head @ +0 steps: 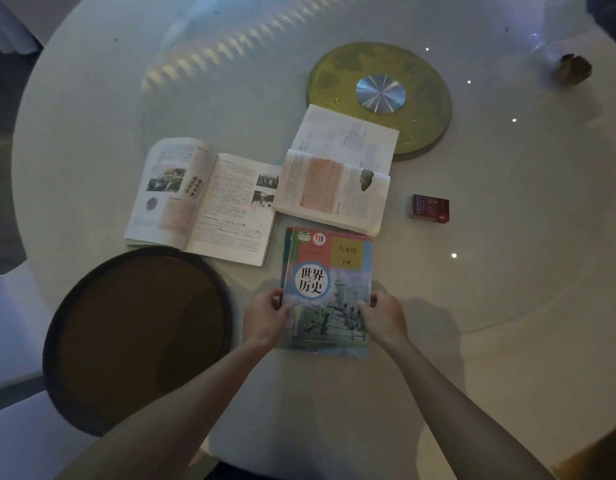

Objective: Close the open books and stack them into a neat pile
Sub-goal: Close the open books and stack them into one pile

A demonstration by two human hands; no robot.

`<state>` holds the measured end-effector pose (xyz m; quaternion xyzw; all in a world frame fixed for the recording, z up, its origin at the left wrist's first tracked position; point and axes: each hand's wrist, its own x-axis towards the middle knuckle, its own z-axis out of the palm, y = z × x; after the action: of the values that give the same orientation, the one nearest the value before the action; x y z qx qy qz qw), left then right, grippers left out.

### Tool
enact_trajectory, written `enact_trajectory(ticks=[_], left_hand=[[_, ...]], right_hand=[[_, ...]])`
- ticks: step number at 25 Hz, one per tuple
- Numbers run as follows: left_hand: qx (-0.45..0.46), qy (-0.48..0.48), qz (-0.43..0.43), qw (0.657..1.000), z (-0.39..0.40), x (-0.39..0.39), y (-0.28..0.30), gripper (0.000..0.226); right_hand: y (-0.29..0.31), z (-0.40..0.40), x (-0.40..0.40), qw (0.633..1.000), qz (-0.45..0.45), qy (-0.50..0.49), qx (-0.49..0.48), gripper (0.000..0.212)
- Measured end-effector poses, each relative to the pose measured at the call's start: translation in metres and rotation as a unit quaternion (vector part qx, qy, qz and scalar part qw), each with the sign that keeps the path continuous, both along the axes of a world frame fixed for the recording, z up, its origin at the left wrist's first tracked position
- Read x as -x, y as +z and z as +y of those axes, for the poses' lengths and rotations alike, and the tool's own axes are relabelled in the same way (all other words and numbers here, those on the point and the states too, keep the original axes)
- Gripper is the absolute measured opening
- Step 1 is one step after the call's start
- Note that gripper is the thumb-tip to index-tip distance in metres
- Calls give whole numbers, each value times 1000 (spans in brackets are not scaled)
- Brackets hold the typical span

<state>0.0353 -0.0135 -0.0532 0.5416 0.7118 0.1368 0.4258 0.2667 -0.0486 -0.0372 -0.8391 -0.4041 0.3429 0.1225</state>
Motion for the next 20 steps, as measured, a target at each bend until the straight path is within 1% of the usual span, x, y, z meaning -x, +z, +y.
enact_trajectory(ticks=[2, 3, 4, 5, 6, 7, 8, 9, 11, 12, 14, 15, 17, 19, 20], left_hand=[[-16, -28, 31, 999, 3, 4, -2, 26], [-10, -31, 30, 999, 5, 7, -2, 28], [-1, -30, 26, 999, 7, 11, -1, 31], [4, -24, 27, 999, 11, 15, 0, 33], [3, -14, 33, 999, 17, 22, 2, 34], [-3, -3, 41, 999, 27, 32, 4, 34], [-11, 11, 45, 999, 39, 45, 7, 33], [-19, 27, 44, 998, 52, 59, 11, 32], [-38, 61, 38, 997, 83, 89, 20, 36], [-45, 76, 37, 995, 99, 103, 24, 38], [-56, 95, 27, 994, 128, 133, 31, 43], [-63, 98, 27, 993, 141, 146, 34, 45], [-80, 96, 56, 991, 161, 167, 35, 50], [-87, 97, 86, 988, 175, 182, 33, 58], [-83, 101, 96, 987, 181, 188, 30, 64]], right_hand=[[-1, -1, 4, 1000, -11, 1, 4, 40], [0, -1, 7, 1000, -15, 5, 2, 36], [1, 0, 9, 1000, -19, 8, -3, 28], [4, 0, 12, 1000, -28, 11, -3, 16], [8, 4, 16, 999, -39, 6, -7, 17], [13, 11, 21, 998, -53, 4, -12, 34], [17, 21, 27, 998, -59, 2, -25, 44], [22, 34, 36, 997, -59, 7, -50, 47], [32, 66, 58, 995, -25, 32, -95, 41], [35, 82, 70, 993, 5, 41, -113, 34], [42, 114, 100, 989, 72, 41, -120, 17], [42, 128, 116, 988, 98, 41, -111, 15], [37, 153, 144, 989, 124, 38, -76, 23], [28, 170, 164, 991, 127, 24, -40, 32], [23, 177, 171, 991, 133, 9, -24, 32]])
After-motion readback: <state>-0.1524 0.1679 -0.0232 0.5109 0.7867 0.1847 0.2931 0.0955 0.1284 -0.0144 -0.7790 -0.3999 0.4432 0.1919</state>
